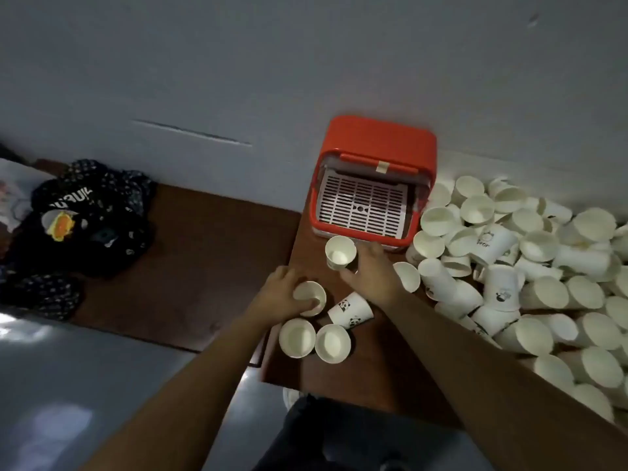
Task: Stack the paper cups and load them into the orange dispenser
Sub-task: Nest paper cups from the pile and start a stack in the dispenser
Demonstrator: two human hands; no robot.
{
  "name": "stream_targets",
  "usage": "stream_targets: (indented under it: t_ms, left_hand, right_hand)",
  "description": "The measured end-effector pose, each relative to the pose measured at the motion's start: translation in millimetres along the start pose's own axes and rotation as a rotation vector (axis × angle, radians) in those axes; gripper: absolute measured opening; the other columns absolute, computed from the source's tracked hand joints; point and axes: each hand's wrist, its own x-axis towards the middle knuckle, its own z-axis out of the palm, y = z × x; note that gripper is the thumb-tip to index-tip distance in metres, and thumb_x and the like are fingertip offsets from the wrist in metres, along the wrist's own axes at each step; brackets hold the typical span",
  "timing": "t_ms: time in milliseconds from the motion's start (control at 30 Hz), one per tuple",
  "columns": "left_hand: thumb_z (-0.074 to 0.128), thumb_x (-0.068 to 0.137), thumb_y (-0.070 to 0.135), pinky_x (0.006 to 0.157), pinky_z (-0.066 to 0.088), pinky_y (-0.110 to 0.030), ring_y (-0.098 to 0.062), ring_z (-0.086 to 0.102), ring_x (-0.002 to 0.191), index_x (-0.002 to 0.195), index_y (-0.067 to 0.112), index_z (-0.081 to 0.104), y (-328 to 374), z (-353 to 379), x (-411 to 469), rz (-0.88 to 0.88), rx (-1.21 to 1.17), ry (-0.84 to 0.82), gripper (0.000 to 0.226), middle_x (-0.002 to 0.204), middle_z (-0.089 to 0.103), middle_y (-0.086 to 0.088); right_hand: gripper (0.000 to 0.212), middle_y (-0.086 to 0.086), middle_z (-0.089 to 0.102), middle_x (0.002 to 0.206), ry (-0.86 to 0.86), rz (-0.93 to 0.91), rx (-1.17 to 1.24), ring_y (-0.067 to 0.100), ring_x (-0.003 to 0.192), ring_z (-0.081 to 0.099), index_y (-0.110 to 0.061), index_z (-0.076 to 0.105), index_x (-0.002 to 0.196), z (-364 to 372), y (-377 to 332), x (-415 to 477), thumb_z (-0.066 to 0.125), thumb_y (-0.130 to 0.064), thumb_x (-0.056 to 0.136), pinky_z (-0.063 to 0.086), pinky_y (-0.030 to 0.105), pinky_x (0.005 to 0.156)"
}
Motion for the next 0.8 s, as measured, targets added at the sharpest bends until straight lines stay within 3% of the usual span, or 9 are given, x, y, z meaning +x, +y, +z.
stream_targets:
  t_ms: [133, 200, 300, 467, 667, 800]
  left_hand:
    - [0.053, 0.05, 0.08, 0.106, 0.041, -0.042, -0.024, 0.039, 0.129, 0.132, 0.02, 0.051, 13, 3, 18, -0.003, 0.065, -0.084, 0.101, 0.137, 0.042, -0.002]
    - [0.066, 0.058, 0.076, 0.104, 0.043, -0.045, -0.025, 0.04, 0.13, 0.132, 0.019, 0.049, 12, 5, 27, 0.037, 0.144, -0.113, 0.094, 0.138, 0.041, -0.003]
    - [0.079, 0.069, 0.06, 0.102, 0.044, -0.042, -0.026, 0.039, 0.128, 0.135, 0.021, 0.046, 4, 6, 35, 0.096, 0.259, -0.164, 0.083, 0.138, 0.039, -0.004]
    - [0.078, 0.076, 0.05, 0.101, 0.046, -0.04, -0.027, 0.038, 0.133, 0.147, 0.022, 0.036, -6, 8, 42, 0.167, 0.4, -0.228, 0.087, 0.145, 0.035, -0.005]
    - [0.073, 0.077, 0.046, 0.095, 0.052, -0.047, -0.024, 0.042, 0.128, 0.145, 0.025, 0.036, -12, 13, 48, 0.162, 0.308, -0.202, 0.081, 0.141, 0.041, 0.0]
    - [0.066, 0.07, 0.05, 0.093, 0.048, -0.036, -0.022, 0.047, 0.122, 0.14, 0.022, 0.043, -9, -2, 49, 0.158, 0.167, -0.106, 0.079, 0.137, 0.043, 0.003]
  right_hand:
    - [0.071, 0.015, 0.047, 0.128, 0.007, 0.09, -0.051, 0.033, 0.116, 0.05, -0.011, 0.043, 0.135, 7, -13, 25, 0.068, -0.048, 0.08, 0.045, 0.043, 0.097]
    - [0.079, 0.016, 0.046, 0.131, 0.014, 0.097, -0.069, 0.035, 0.119, 0.048, -0.008, 0.04, 0.139, 13, -15, 34, 0.07, -0.05, 0.079, 0.043, 0.043, 0.099]
    - [0.086, 0.015, 0.047, 0.133, -0.013, 0.09, -0.069, 0.034, 0.12, 0.049, -0.008, 0.038, 0.141, 22, -14, 45, 0.074, -0.052, 0.077, 0.044, 0.043, 0.1]
    - [0.085, 0.012, 0.049, 0.13, -0.033, 0.032, -0.124, 0.033, 0.116, 0.05, -0.011, 0.04, 0.139, 35, -8, 56, 0.078, -0.049, 0.073, 0.047, 0.044, 0.095]
    - [0.072, 0.011, 0.057, 0.12, 0.014, -0.039, -0.117, 0.03, 0.11, 0.056, -0.01, 0.049, 0.129, 35, 6, 57, 0.08, -0.041, 0.072, 0.05, 0.039, 0.092]
    - [0.074, 0.011, 0.056, 0.121, 0.051, -0.06, 0.054, 0.028, 0.111, 0.055, -0.007, 0.05, 0.13, 11, 13, 53, 0.081, -0.039, 0.07, 0.048, 0.037, 0.093]
